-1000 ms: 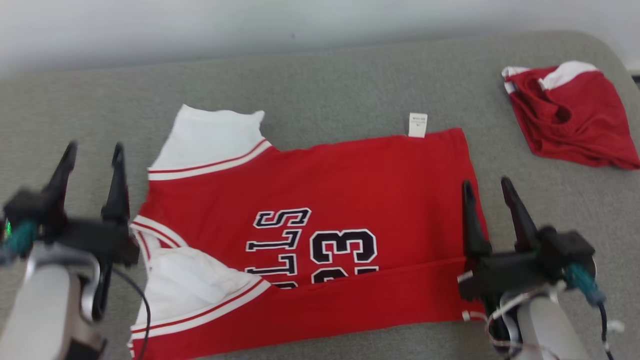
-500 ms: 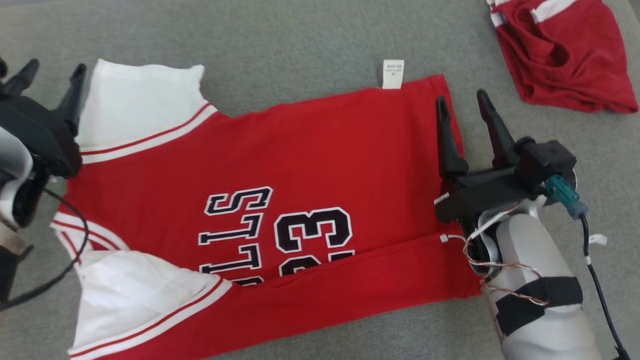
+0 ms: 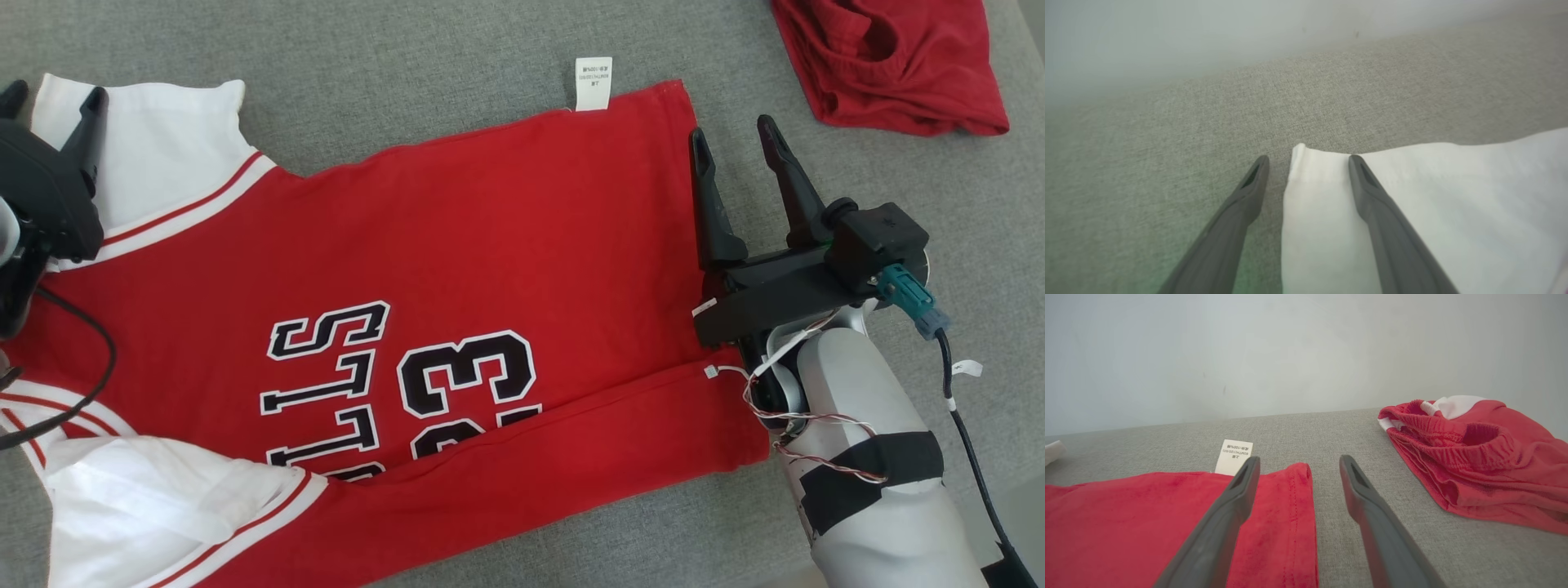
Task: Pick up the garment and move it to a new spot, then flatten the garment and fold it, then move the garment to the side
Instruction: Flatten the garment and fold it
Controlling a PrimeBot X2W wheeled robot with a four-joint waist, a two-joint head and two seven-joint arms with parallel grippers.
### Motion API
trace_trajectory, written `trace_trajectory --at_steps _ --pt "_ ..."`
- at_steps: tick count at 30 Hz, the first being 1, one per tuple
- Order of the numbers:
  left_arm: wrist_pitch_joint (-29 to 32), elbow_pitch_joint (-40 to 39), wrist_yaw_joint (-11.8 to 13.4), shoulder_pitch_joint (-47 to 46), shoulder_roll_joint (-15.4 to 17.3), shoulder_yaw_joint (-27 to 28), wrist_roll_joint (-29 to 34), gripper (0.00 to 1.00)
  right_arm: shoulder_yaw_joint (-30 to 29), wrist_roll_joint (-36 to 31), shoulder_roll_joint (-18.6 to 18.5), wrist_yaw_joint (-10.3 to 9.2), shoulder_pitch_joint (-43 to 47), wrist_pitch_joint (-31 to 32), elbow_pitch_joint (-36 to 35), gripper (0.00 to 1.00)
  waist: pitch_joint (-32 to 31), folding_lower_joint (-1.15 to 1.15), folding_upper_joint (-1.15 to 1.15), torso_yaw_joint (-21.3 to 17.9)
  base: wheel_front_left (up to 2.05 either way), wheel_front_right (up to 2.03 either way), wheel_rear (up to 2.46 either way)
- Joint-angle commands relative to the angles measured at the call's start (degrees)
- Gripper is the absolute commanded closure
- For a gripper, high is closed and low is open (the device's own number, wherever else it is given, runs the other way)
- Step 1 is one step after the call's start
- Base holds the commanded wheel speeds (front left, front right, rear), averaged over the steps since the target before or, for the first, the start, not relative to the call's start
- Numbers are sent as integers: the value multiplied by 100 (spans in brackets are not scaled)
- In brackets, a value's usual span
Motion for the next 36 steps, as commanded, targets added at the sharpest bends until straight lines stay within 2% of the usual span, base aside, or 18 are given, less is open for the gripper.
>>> trace_trajectory --at_steps 1,2,3,4,6,12,19,30,32,33,36 --pt "0 100 14 -39 -4 -70 -88 0 47 10 -13 -16 -51 2 43 0 28 0 -1 -24 0 0 0" --pt "1 154 14 -82 -9 -104 -125 4 70 19 -17 -16 -82 1 65 0 36 0 -1 -28 0 0 0" --pt "-37 198 14 -107 -29 -142 -165 55 113 20 -38 -16 -112 1 104 0 32 0 -1 -25 0 0 0" --pt "-26 227 14 -94 -69 -207 -229 100 153 7 -60 -16 -136 2 186 0 12 0 -1 -17 0 0 0" --pt "-27 230 14 -83 -90 -274 -250 100 195 9 -84 -16 -171 1 295 0 -15 0 -1 -7 0 0 0" --pt "-540 66 14 -57 -55 -536 -505 100 443 106 -308 -16 -607 171 1000 0 -259 0 -1 152 0 0 0" --pt "-1124 -407 14 8 -84 -958 -726 100 621 512 -695 -16 -1256 883 1733 0 -321 0 -1 475 0 0 0" --pt "-1470 -695 14 -190 -216 -1400 -932 100 975 1011 -880 -16 -1773 1526 2459 0 -260 0 -1 727 0 0 0" --pt "-1500 -700 14 -233 -217 -1465 -951 100 1059 1036 -886 -16 -1805 1608 2543 93 -242 0 -1 741 0 0 0" --pt "-1518 -699 14 -253 -210 -1490 -966 100 1108 1054 -900 -16 -1837 1613 2571 100 -231 0 -1 745 0 0 0" --pt "-1556 -689 14 -282 -198 -1577 -1005 100 1155 1121 -933 -16 -1924 1463 2599 100 -213 0 -1 755 0 0 0"
